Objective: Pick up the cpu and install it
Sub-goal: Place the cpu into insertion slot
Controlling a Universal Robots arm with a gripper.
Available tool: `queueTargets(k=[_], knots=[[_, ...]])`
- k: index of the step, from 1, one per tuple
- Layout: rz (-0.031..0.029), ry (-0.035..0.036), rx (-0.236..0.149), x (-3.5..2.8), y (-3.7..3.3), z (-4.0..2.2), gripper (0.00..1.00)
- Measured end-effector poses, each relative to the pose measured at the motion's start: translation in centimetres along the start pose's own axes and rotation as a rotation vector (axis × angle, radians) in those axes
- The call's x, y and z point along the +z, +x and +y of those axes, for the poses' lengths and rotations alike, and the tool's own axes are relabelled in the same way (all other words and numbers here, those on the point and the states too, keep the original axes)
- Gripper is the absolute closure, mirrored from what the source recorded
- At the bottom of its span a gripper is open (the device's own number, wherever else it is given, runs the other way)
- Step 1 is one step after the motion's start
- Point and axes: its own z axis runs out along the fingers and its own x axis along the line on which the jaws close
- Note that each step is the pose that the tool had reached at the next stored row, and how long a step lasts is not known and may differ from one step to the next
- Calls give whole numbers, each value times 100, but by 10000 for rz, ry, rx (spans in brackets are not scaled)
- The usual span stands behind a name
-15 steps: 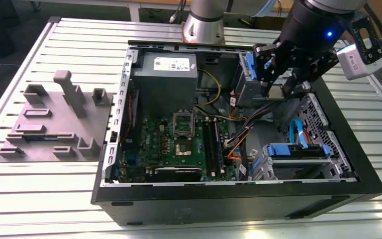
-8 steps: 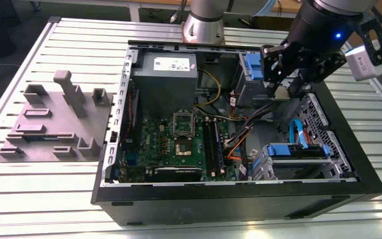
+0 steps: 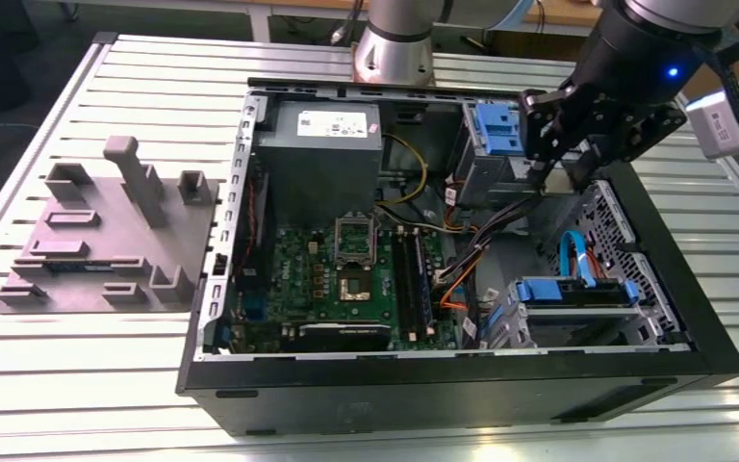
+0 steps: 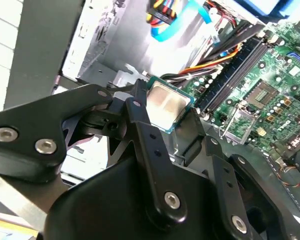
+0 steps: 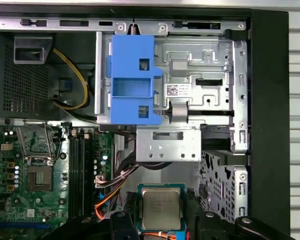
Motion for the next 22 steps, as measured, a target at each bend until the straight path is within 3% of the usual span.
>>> queueTargets(k=[3,6,18,22], knots=[[-1,0,1,3,-3,0,53],[0,1,0,0,99,-1,53],[0,1,1,0,120,-1,53],[-1,0,0,-1,201,-2,53]])
